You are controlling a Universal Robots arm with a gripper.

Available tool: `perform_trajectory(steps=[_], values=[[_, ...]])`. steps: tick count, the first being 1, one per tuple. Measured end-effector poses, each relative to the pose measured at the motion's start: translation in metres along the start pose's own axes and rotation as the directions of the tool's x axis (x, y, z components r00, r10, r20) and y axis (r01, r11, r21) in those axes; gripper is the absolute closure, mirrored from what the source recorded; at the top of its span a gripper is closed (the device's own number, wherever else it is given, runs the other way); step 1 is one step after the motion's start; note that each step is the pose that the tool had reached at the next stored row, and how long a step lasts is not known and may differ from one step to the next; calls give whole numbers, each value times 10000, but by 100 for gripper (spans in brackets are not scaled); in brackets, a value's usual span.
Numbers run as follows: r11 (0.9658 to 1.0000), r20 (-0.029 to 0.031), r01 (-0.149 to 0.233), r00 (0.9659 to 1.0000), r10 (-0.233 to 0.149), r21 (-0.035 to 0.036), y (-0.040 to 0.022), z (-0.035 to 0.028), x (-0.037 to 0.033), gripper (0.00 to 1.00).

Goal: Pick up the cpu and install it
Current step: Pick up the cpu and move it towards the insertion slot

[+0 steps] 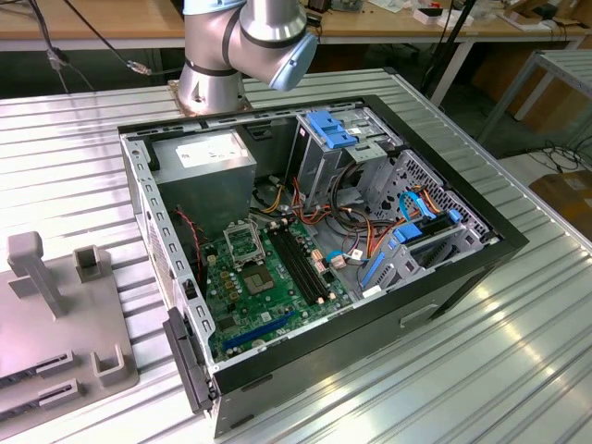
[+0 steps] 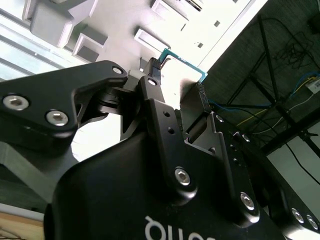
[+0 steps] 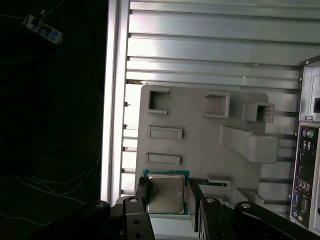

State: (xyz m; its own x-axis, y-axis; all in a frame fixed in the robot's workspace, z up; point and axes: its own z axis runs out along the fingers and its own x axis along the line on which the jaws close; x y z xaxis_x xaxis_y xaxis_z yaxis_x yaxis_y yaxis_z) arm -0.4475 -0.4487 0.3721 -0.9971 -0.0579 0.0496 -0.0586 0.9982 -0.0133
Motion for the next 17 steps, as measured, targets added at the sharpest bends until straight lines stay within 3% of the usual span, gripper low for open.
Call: perform_trajectory(steps=[5, 17], values=[[10000, -14, 0, 10000, 0, -1, -1, -64, 2, 59], [10000, -41, 1, 10000, -1, -2, -2, -142, 1, 59]])
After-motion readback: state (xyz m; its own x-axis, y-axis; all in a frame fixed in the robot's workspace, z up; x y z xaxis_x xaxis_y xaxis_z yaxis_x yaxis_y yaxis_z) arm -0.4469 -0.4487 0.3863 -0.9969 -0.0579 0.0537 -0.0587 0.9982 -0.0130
